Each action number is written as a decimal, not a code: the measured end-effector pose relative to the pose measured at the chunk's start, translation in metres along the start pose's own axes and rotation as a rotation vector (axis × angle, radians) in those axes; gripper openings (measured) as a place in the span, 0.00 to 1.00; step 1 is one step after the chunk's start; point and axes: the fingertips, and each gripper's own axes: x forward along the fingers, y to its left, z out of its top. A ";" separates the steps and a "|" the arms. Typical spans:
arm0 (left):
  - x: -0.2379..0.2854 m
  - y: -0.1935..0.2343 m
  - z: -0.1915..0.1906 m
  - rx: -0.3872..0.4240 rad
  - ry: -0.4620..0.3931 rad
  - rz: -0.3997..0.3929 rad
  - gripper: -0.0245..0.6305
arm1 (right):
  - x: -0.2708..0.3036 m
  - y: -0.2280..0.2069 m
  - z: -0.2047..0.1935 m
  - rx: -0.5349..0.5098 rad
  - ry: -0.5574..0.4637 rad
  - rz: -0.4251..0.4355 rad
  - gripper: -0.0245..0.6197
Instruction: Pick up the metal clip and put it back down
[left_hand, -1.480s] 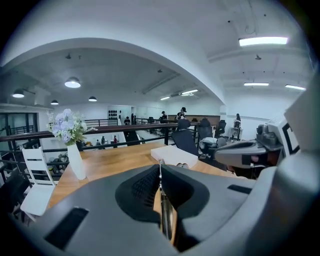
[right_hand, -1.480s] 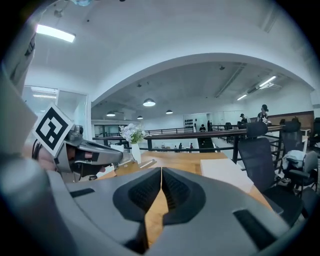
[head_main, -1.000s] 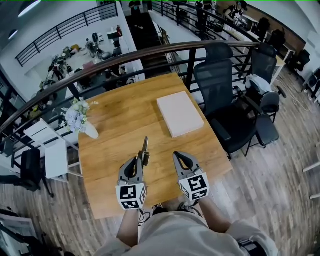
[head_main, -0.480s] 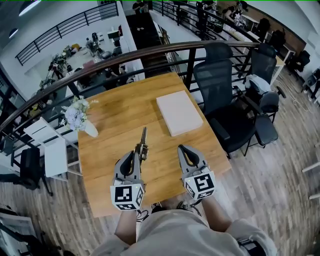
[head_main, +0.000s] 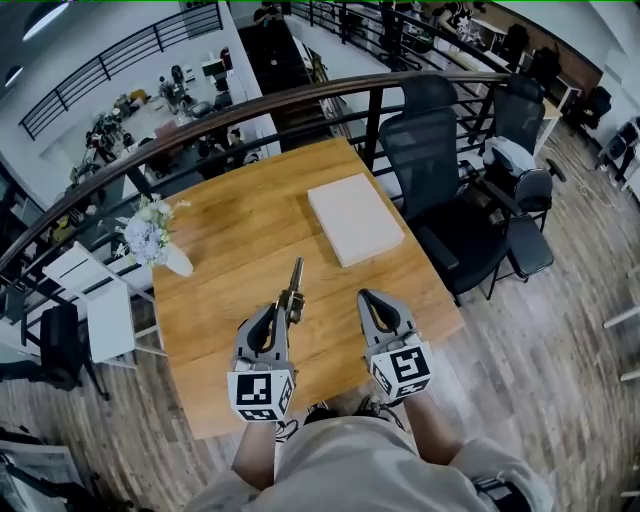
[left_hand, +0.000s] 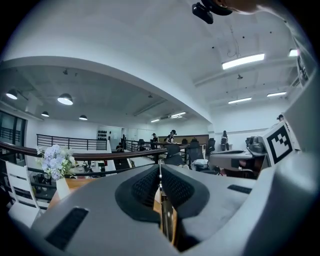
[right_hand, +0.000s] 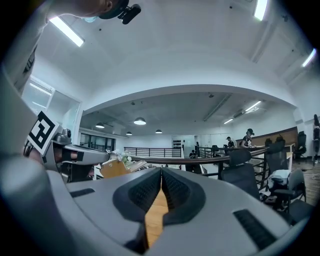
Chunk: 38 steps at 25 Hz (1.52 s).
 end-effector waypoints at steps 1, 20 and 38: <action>0.001 0.000 -0.002 0.004 0.005 -0.011 0.08 | 0.001 0.001 -0.001 0.003 0.001 -0.008 0.08; 0.047 -0.046 -0.039 0.075 0.082 -0.307 0.08 | -0.021 -0.029 -0.040 0.075 0.046 -0.254 0.08; 0.139 -0.152 -0.043 0.162 0.134 -0.330 0.08 | -0.041 -0.151 -0.052 0.088 0.064 -0.230 0.08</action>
